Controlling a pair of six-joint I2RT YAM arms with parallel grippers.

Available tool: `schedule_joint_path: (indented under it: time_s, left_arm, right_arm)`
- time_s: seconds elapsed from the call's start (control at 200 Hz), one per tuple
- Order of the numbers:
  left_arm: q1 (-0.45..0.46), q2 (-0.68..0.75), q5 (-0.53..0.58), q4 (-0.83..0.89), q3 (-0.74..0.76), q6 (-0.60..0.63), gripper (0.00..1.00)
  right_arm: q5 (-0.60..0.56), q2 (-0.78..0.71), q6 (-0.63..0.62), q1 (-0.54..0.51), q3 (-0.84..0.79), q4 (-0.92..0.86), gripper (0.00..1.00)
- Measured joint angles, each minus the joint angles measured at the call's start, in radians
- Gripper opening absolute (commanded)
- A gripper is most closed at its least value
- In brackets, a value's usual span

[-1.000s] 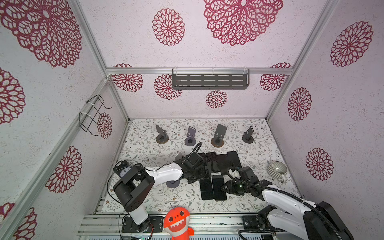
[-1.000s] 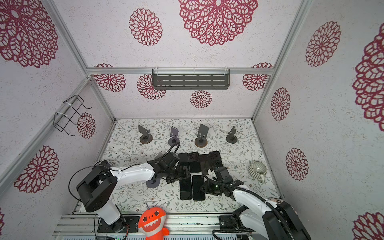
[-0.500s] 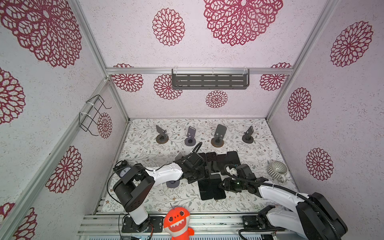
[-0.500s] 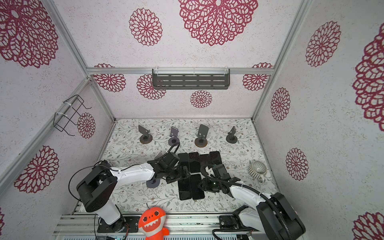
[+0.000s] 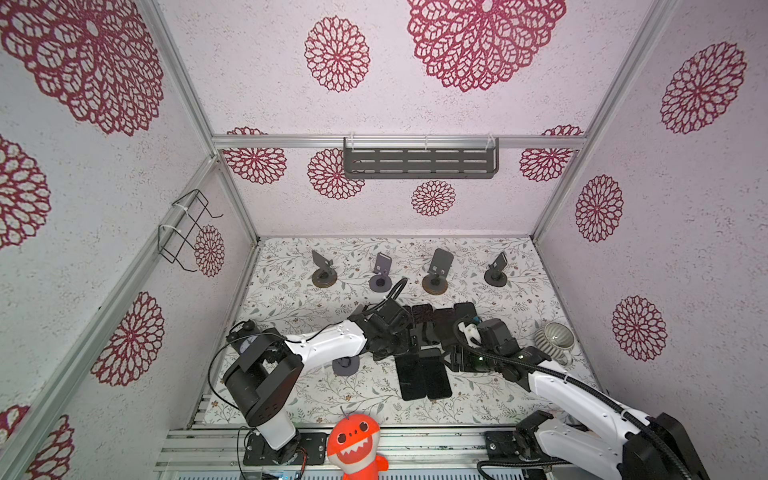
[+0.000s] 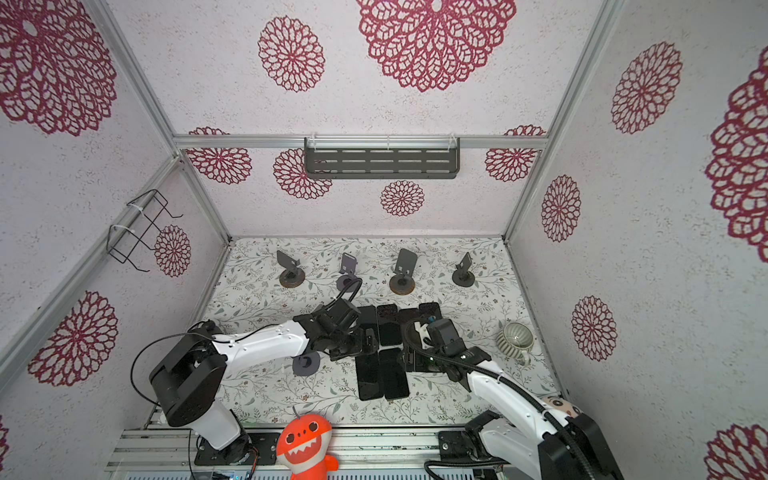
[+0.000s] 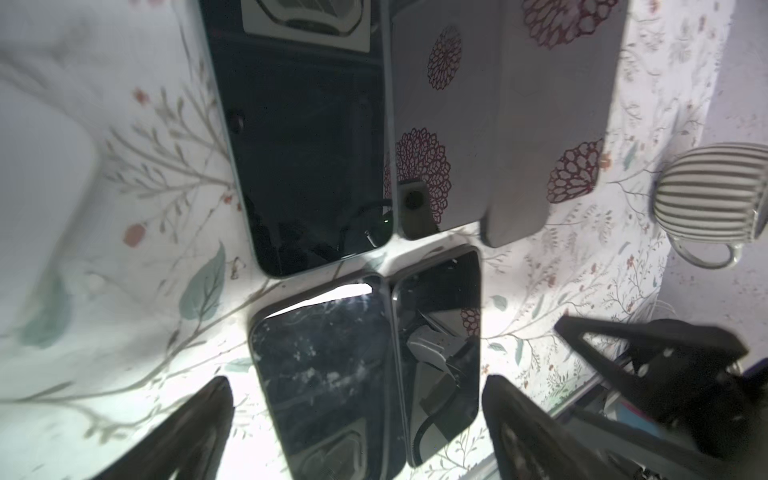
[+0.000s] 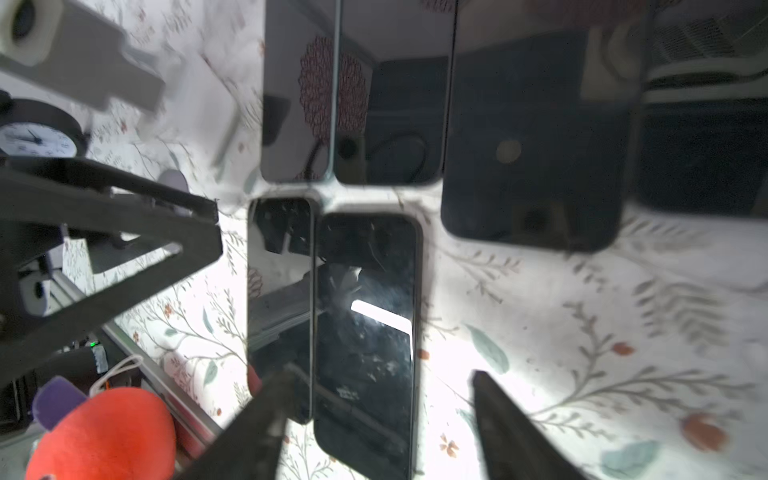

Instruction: Remove the phone from the phone stand

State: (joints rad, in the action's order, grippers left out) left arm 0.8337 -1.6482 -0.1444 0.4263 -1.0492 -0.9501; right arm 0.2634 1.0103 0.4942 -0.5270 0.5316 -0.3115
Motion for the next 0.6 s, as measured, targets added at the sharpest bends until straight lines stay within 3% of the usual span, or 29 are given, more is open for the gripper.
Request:
schedule_joint_path:
  time_s: [0.155,0.335,0.45,0.6]
  left_arm:
    - [0.001,0.100,0.117,0.107,-0.132,0.121,0.97]
    - [-0.037,0.228,0.376,0.186,-0.257,0.303,0.97]
    - [-0.119,0.304,0.591,0.156,-0.211,0.404,0.97]
    - [-0.262,0.375,0.828,0.068,-0.032,0.512,0.98]
  right_arm:
    - [-0.098,-0.013,-0.080,0.032,0.123,-0.053,0.99]
    - [-0.268,-0.013,-0.148,0.123,0.187,-0.029,0.99]
    - [-0.395,-0.006,-0.172,0.214,0.149,0.070,0.99]
    - [-0.533,0.028,-0.215,0.280,0.023,0.280,0.99]
